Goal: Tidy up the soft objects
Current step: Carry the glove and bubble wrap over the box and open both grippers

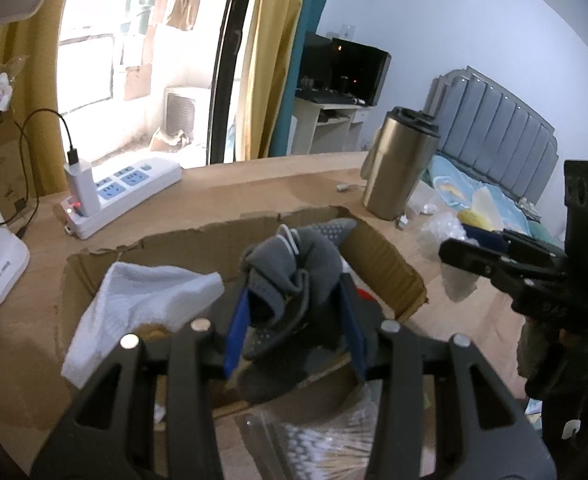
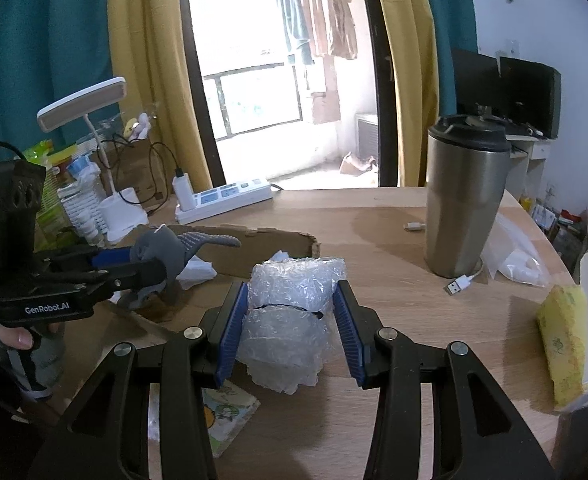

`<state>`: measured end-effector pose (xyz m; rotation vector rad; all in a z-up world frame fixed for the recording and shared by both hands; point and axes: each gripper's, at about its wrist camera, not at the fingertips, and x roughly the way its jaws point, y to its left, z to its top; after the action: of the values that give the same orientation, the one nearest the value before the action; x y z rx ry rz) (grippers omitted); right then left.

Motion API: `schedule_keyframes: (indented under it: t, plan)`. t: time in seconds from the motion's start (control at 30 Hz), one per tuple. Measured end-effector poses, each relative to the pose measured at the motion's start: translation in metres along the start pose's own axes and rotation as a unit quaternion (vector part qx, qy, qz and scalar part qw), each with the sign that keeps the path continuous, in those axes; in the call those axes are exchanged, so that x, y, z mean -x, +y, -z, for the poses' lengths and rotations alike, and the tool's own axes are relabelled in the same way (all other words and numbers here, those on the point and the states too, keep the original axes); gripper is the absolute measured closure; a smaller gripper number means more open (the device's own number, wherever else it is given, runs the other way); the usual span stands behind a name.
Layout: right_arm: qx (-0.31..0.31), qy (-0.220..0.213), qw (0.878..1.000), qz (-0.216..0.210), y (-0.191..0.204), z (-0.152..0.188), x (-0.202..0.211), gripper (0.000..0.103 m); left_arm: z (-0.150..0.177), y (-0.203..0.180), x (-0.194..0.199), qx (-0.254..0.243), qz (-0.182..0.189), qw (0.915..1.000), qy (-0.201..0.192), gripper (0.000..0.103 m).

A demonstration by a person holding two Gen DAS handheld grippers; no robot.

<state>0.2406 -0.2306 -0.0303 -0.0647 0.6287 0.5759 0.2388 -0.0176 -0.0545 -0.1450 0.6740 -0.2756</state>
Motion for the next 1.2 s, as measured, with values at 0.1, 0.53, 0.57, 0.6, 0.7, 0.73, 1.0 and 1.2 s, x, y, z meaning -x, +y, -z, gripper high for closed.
schedule_keyframes:
  t: [0.1, 0.53, 0.57, 0.6, 0.7, 0.73, 1.0, 1.2]
  plan:
    - [-0.002, 0.002, 1.000, 0.002, -0.002, 0.000, -0.003, 0.057, 0.002, 0.000, -0.008, -0.004, -0.006, 0.9999, 0.008, 0.051]
    - [-0.002, -0.002, 1.000, -0.009, 0.004, -0.011, -0.018, 0.057, -0.001, 0.011, -0.001, 0.002, 0.012, 0.9999, -0.005, 0.027]
    - [0.000, -0.002, 1.000, -0.011, 0.005, -0.012, -0.020, 0.057, -0.001, 0.012, 0.001, 0.004, 0.011, 0.9999, -0.007, 0.026]
    - [0.001, -0.001, 1.000, -0.014, 0.007, -0.013, -0.022, 0.057, -0.001, 0.014, 0.003, 0.007, 0.010, 0.9999, -0.009, 0.026]
    - [0.004, 0.002, 1.000, -0.018, 0.012, -0.014, -0.028, 0.057, 0.000, 0.018, 0.006, 0.012, 0.007, 0.9998, -0.011, 0.026]
    - [0.005, 0.005, 1.000, -0.020, 0.013, -0.015, -0.032, 0.057, 0.000, 0.020, 0.007, 0.014, 0.006, 0.9998, -0.012, 0.026]
    - [0.009, 0.011, 1.000, -0.025, 0.019, -0.021, -0.046, 0.057, 0.007, 0.034, 0.014, 0.030, 0.001, 0.9994, -0.015, 0.026]
    - [0.011, 0.032, 0.999, 0.004, 0.022, -0.021, -0.061, 0.049, 0.010, 0.040, 0.018, 0.038, -0.001, 0.9991, -0.020, 0.026]
